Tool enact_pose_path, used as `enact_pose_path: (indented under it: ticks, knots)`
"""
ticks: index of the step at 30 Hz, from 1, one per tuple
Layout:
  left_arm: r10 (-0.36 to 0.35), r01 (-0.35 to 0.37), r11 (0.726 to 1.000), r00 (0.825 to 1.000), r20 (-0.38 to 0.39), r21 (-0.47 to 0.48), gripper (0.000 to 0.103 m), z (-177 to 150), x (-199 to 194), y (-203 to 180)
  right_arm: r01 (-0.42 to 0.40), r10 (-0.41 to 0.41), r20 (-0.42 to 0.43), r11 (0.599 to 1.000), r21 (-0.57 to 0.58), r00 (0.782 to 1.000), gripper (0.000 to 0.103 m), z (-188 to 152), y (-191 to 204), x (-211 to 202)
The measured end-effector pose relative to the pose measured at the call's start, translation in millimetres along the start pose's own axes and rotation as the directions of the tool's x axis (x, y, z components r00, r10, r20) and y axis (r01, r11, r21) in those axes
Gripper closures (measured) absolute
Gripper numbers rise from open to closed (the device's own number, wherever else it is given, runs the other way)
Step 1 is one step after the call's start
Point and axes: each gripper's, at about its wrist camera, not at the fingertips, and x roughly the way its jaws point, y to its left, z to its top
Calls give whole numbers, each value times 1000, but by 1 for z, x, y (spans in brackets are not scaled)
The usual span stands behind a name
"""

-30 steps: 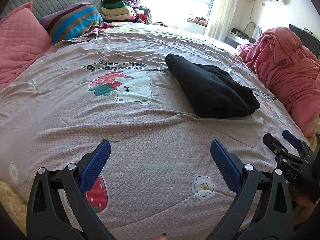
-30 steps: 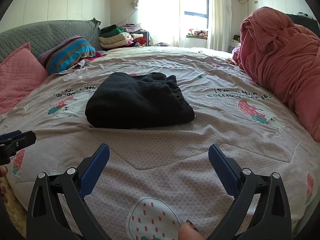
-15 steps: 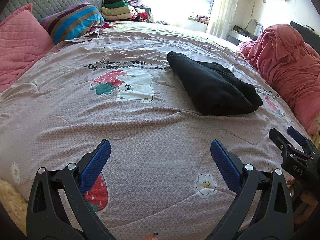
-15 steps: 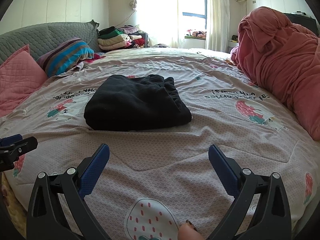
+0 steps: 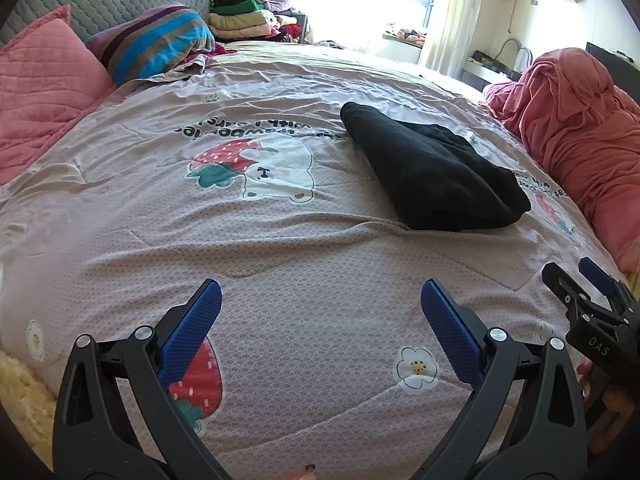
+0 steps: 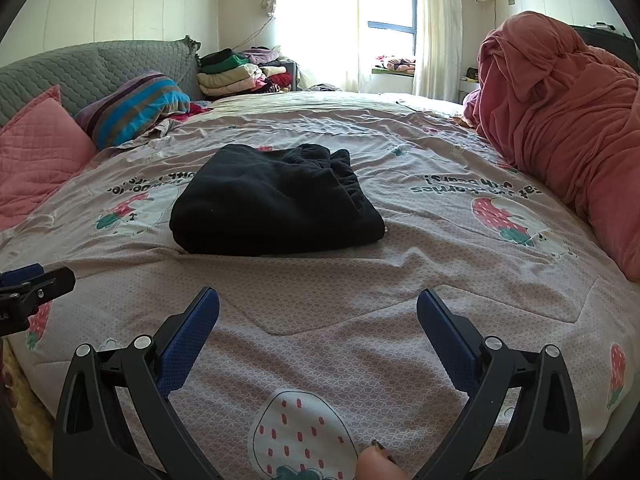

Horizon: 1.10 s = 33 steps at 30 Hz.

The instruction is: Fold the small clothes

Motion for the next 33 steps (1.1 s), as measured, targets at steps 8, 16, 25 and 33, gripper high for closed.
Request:
enact_pose_path:
  ticks: [8, 16, 25, 33]
  knots:
    - [9, -9, 1000, 1000, -3, 3, 9, 0, 0, 0, -2, 2, -7, 1000, -4, 1000, 5, 0, 1, 0]
    - [19, -19, 1000, 1000, -4, 9, 9, -1, 0, -1, 2, -2, -7, 1000, -4, 1000, 5, 0, 0, 0]
    - [25, -25, 1000, 1000, -6, 11, 9, -1, 1, 1, 2, -2, -6, 1000, -3, 1000, 5, 0, 0, -1]
    - [27, -27, 1000, 1000, -9, 11, 9, -1, 1, 2, 3, -3, -8, 1000, -4, 1000, 5, 1, 0, -2]
